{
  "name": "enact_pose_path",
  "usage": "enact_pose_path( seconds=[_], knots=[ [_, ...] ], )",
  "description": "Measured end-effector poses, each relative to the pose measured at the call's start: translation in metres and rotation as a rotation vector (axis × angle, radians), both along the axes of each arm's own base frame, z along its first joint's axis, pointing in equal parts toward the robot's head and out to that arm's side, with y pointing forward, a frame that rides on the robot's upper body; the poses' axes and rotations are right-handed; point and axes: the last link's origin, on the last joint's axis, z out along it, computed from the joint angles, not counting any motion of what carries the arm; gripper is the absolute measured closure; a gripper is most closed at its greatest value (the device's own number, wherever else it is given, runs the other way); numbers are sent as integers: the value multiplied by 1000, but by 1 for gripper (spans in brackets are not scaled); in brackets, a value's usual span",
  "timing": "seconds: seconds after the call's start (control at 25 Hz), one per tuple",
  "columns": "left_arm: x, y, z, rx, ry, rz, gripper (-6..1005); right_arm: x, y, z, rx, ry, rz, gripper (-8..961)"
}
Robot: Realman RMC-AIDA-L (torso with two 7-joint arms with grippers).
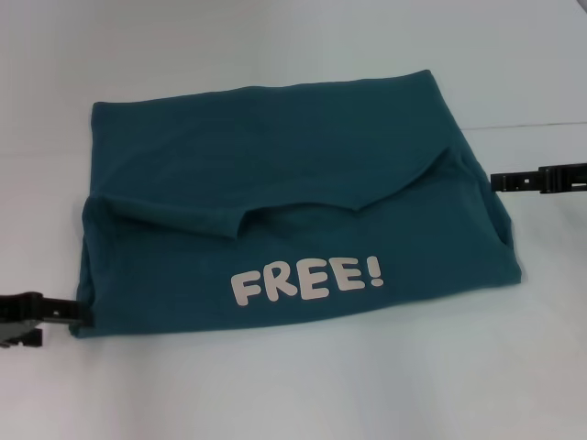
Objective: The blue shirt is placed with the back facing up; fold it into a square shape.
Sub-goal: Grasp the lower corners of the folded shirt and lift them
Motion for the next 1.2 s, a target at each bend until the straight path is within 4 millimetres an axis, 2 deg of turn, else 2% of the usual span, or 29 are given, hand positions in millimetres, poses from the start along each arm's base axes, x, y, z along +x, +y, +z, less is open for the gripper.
enact_pose_path(
  seconds=[0.32,1.2],
  knots=[
    [6,2,-9,-27,-40,4,110,0,0,-1,1,-4,-1,26],
    [3,14,-27,7,-33,28,139,-3,0,-5,-6,-2,12,28]
  ],
)
